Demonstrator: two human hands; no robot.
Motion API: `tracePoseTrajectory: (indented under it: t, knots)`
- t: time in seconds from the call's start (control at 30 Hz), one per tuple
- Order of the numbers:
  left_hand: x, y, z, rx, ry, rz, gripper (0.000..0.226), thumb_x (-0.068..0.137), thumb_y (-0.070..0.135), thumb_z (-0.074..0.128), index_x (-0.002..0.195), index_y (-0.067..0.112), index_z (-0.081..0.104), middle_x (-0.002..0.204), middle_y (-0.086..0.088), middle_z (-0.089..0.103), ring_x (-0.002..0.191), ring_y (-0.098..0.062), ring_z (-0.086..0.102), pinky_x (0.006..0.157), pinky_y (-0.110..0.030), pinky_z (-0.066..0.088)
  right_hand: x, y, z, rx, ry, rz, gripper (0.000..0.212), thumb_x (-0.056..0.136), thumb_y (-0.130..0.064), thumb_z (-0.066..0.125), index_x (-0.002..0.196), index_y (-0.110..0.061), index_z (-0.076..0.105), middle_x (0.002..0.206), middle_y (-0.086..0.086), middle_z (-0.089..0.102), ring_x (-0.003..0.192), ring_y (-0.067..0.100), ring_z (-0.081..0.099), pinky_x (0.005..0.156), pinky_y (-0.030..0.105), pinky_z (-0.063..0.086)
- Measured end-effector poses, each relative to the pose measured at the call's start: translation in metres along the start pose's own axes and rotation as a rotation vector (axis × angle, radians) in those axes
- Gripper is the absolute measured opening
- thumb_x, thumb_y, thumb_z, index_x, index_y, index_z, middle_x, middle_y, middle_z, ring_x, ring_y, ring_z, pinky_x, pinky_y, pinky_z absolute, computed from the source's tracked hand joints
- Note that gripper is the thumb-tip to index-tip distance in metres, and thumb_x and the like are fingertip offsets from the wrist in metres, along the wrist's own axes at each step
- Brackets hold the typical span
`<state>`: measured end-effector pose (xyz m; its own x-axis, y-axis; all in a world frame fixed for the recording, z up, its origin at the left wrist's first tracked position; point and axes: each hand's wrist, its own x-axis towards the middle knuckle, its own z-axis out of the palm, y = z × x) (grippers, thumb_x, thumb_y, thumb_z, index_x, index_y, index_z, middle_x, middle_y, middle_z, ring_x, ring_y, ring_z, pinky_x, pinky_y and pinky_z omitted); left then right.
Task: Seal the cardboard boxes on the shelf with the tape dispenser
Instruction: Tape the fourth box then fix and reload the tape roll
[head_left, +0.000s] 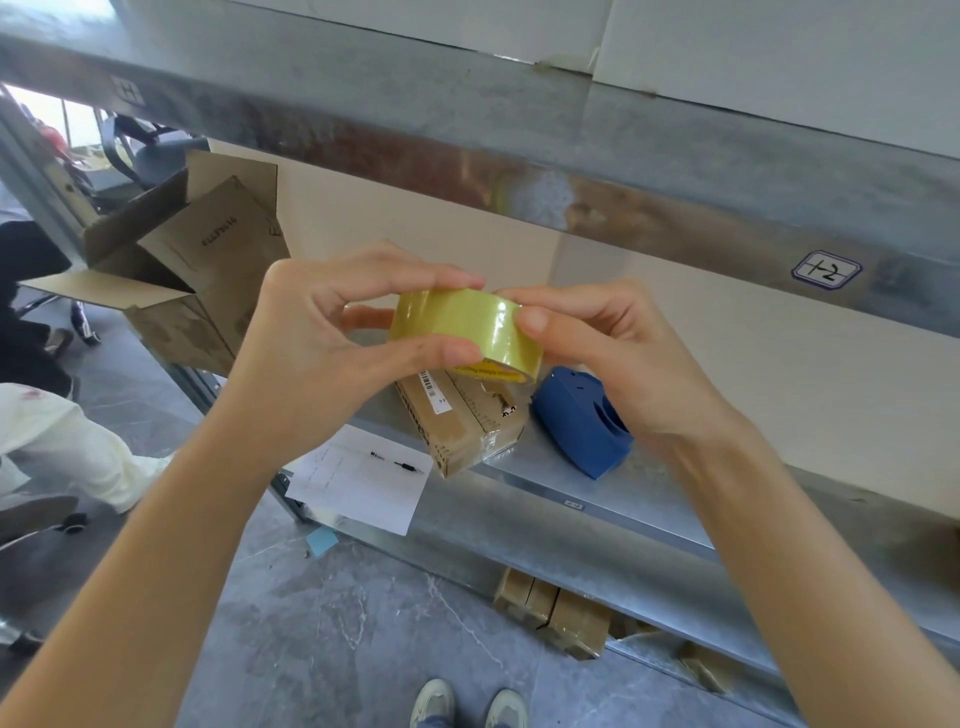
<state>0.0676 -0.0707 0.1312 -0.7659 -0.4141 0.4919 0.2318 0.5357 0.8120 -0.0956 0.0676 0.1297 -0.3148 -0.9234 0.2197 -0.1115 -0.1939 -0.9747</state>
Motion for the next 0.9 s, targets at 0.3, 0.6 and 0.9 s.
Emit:
tracePoseTrajectory:
  t: [0.3,0.6,0.9]
  knots:
    - [-0.001,0.002,0.005,0.025,0.052,0.046,0.035,0.073,0.031,0.082,0.107,0.029,0.071,0.101,0.014,0.072,0.100,-0.016,0.068,0.083,-0.022,0.053,-0.001,-0.002,0.017,-0.050,0.179,-0.067,0.037,0.086,-0.010,0.051,0.076,-0.032,0.079,0.082,-0.010,0.076,0.080,0.008,0.069,0.079,0.038,0.058]
    - [-0.003,0.001,0.004,0.021,0.073,0.035,0.035,0.074,0.032,0.081,0.107,0.029,0.071,0.103,0.012,0.072,0.104,-0.018,0.067,0.083,-0.021,0.052,-0.002,-0.004,0.020,-0.044,0.180,-0.045,0.039,0.082,-0.008,0.045,0.077,-0.031,0.077,0.078,-0.009,0.074,0.076,0.006,0.067,0.076,0.034,0.058]
    - [-0.004,0.002,0.005,0.032,0.071,0.045,0.035,0.074,0.033,0.081,0.107,0.028,0.071,0.105,0.010,0.072,0.104,-0.017,0.067,0.084,-0.022,0.053,-0.003,-0.002,0.021,-0.021,0.182,-0.074,0.035,0.084,-0.011,0.052,0.077,-0.032,0.078,0.080,-0.011,0.075,0.078,0.004,0.068,0.076,0.025,0.056]
